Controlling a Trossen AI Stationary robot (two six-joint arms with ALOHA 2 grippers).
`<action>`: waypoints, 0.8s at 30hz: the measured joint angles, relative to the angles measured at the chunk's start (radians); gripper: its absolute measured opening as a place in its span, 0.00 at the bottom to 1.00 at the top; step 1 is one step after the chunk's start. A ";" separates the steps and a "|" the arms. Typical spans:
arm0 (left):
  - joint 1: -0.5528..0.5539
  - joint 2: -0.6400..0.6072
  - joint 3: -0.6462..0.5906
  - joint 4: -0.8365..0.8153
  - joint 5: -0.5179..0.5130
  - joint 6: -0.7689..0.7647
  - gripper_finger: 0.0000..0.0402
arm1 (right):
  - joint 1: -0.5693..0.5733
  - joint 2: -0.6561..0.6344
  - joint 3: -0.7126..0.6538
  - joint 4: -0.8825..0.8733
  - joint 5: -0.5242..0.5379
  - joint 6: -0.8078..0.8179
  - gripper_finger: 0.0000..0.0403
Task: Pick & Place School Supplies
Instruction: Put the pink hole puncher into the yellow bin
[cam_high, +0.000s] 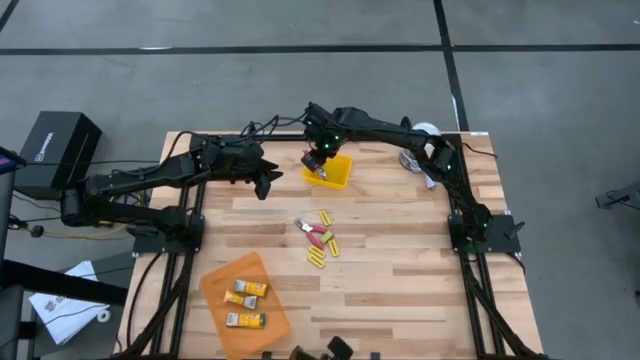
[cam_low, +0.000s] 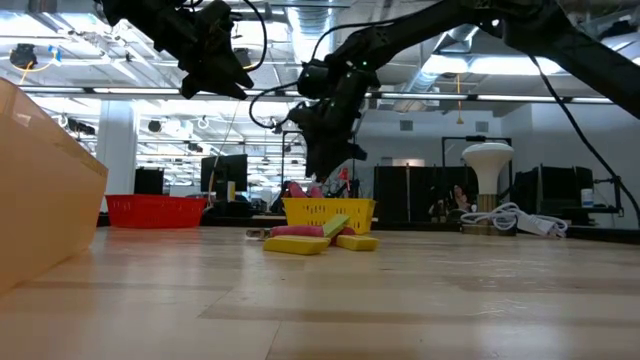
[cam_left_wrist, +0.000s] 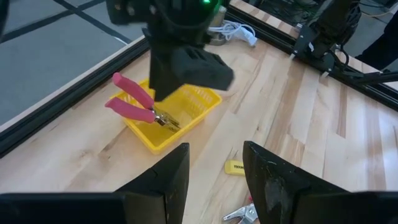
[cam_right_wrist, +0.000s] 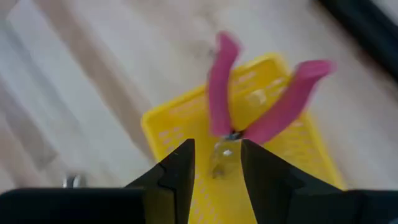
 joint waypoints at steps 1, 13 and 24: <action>0.000 0.000 0.000 0.000 0.000 0.000 0.36 | -0.006 0.000 0.001 0.009 0.004 0.014 0.31; 0.000 0.000 0.000 -0.002 0.000 0.000 0.36 | -0.062 0.000 0.001 0.066 0.009 0.071 0.33; 0.000 0.000 0.000 -0.002 0.000 0.000 0.36 | -0.048 0.037 0.000 0.082 -0.008 0.072 0.34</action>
